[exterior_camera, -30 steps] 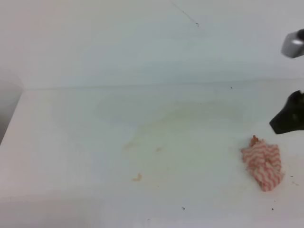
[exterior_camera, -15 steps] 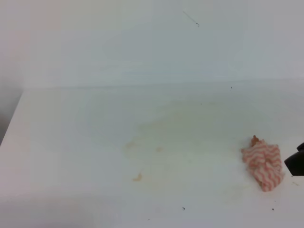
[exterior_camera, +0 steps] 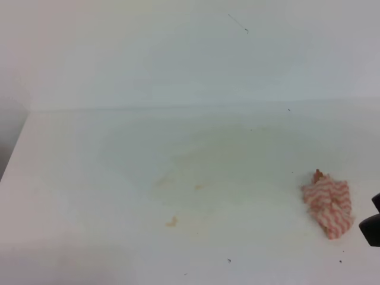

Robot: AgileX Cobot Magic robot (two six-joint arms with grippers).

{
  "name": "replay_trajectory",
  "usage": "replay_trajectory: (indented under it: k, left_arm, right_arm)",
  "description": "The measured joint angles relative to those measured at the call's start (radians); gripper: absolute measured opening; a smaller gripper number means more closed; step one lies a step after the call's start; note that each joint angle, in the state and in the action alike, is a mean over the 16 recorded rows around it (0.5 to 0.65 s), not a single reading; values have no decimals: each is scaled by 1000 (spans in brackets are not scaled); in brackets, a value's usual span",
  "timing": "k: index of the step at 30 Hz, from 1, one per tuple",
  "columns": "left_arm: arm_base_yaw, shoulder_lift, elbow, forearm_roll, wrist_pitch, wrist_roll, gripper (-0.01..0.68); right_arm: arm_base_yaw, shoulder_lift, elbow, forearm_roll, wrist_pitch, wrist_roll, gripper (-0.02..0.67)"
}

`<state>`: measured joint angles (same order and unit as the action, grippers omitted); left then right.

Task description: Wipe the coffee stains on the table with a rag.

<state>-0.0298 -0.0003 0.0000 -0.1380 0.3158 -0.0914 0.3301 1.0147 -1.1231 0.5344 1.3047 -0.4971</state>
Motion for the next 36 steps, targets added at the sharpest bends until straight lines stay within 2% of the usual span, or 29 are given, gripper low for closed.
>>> replay_trajectory:
  k: [13, 16, 28, 36]
  left_arm:
    - [0, 0, 0, 0, 0, 0, -3]
    - [0, 0, 0, 0, 0, 0, -3]
    - [0, 0, 0, 0, 0, 0, -3]
    - [0, 0, 0, 0, 0, 0, -3]
  right_arm:
    - [2, -40, 0, -239, 2, 142, 65]
    - [2, -42, 0, -288, -5, 169, 22]
    - [-2, -64, -2, -585, -47, 258, 2]
    - [-53, -202, 11, -709, -122, 283, 1]
